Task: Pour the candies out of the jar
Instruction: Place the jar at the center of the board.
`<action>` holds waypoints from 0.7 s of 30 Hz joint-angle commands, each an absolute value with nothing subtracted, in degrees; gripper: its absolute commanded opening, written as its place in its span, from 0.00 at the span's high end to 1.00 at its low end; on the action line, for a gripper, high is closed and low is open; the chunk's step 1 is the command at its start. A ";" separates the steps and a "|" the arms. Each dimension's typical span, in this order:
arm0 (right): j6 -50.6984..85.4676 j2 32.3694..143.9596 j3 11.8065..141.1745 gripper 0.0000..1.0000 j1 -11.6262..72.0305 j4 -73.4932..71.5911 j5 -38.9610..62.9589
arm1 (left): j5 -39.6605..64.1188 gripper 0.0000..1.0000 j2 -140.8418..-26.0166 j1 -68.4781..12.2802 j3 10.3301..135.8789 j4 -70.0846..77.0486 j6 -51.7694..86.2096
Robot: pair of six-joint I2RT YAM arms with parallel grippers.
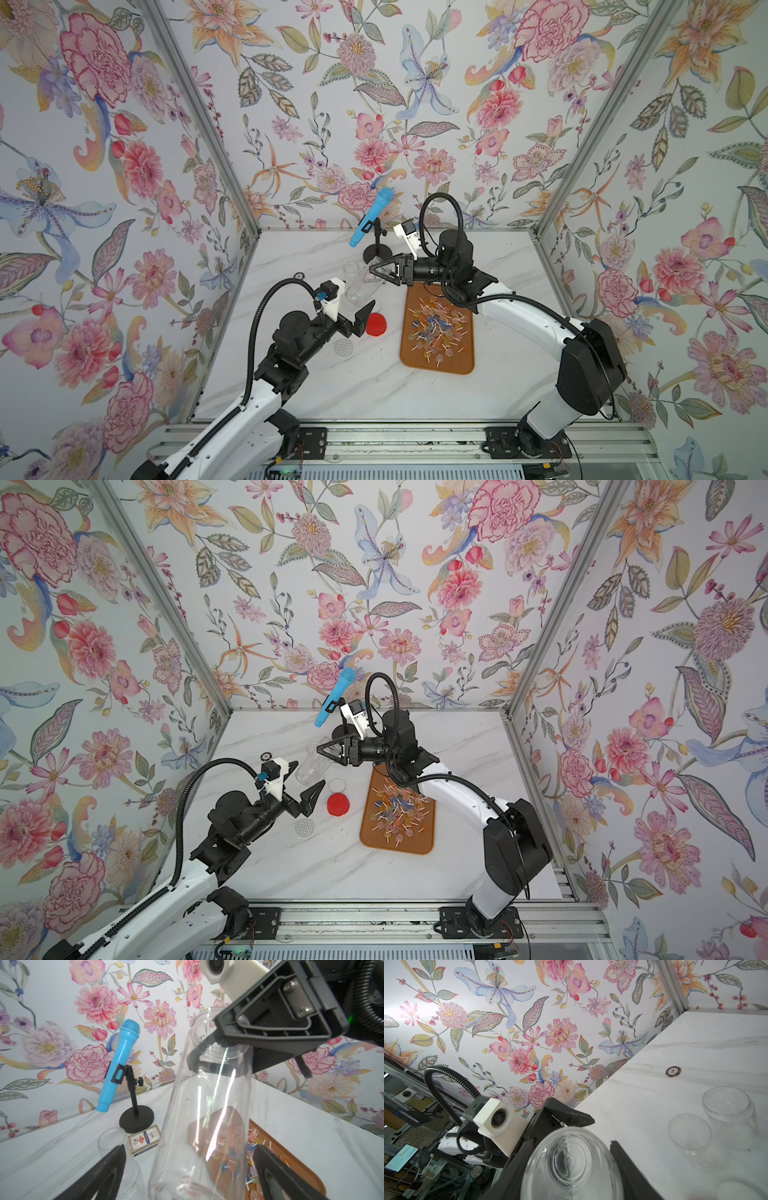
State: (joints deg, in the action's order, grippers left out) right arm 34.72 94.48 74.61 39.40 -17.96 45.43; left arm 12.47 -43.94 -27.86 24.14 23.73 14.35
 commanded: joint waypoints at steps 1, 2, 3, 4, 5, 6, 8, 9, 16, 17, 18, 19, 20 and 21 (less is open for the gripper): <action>26.74 97.25 77.58 0.61 41.61 -11.50 38.54 | 2.25 0.01 -41.48 -24.54 20.68 26.45 20.01; 25.78 98.05 78.08 0.61 42.19 -10.58 37.44 | 0.86 0.01 -41.16 -23.01 19.81 26.50 21.42; 24.93 98.92 78.62 0.61 42.97 -10.01 36.37 | 0.33 0.01 -40.89 -20.94 18.82 26.97 23.15; 24.12 100.08 79.23 0.61 43.65 -9.45 35.17 | 0.18 0.01 -40.85 -18.55 17.85 27.43 25.07; 23.64 100.87 79.60 0.61 44.25 -9.32 34.23 | 0.47 0.01 -40.87 -16.39 17.08 27.79 26.61; 22.73 101.92 80.27 0.62 45.13 -9.10 32.93 | 1.12 0.01 -41.03 -13.86 16.26 28.07 28.11; 20.60 104.07 81.92 0.62 46.66 -7.25 29.92 | 3.47 0.01 -41.59 -9.04 15.03 28.68 30.03; 19.82 105.28 82.87 0.62 47.43 -6.56 28.64 | 5.11 0.01 -42.10 -6.77 14.63 28.98 30.51; 24.20 110.48 84.52 0.68 48.65 -16.14 27.02 | 15.77 0.01 -45.78 -0.95 13.33 31.55 29.62; 24.27 110.92 84.92 0.68 48.72 -16.49 26.77 | 15.57 0.01 -45.96 -0.92 13.07 31.55 29.62; 23.92 111.37 85.45 0.68 48.84 -16.22 26.18 | 15.03 0.01 -45.97 -0.90 12.72 31.49 29.40; 22.88 111.81 86.25 0.68 49.09 -14.52 25.54 | 14.25 0.01 -45.88 -0.71 12.40 31.37 29.21; 21.44 112.42 87.58 0.68 49.40 -11.73 24.68 | 13.59 0.01 -45.79 -0.37 12.30 31.03 28.99; 19.40 113.10 89.51 0.68 49.82 -7.23 23.25 | 12.79 0.01 -45.94 0.11 12.26 30.49 28.81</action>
